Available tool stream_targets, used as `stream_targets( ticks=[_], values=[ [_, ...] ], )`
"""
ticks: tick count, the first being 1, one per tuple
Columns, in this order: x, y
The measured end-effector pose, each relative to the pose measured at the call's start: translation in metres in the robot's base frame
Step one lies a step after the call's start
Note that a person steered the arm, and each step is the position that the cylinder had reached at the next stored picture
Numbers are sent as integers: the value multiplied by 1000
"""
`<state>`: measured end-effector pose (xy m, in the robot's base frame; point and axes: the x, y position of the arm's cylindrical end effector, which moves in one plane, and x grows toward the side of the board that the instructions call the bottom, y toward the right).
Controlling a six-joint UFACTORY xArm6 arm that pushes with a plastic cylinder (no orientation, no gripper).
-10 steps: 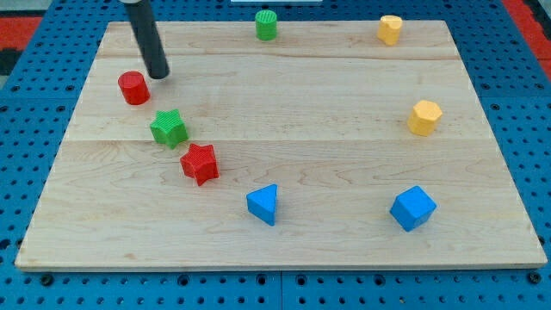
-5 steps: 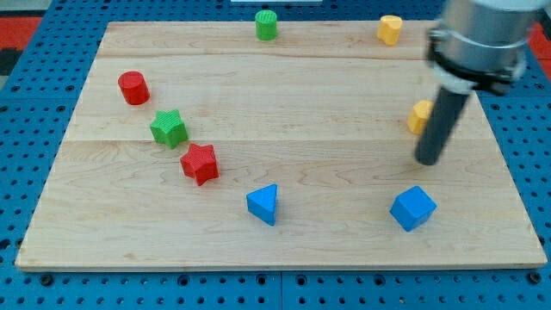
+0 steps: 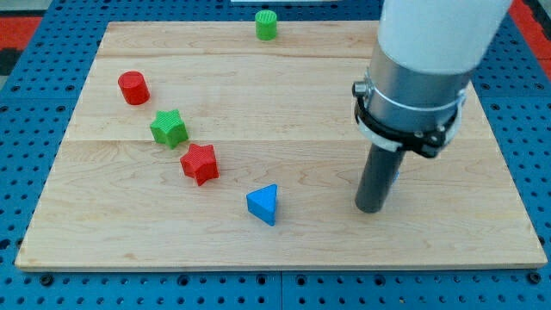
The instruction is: Push blue cube diagonally below yellow hexagon
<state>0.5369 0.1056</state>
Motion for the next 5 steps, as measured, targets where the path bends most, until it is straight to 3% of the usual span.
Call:
stream_targets(
  ticks=[1, 3, 5],
  values=[
    [-26, 15],
    [-29, 4],
    [70, -12]
  ],
)
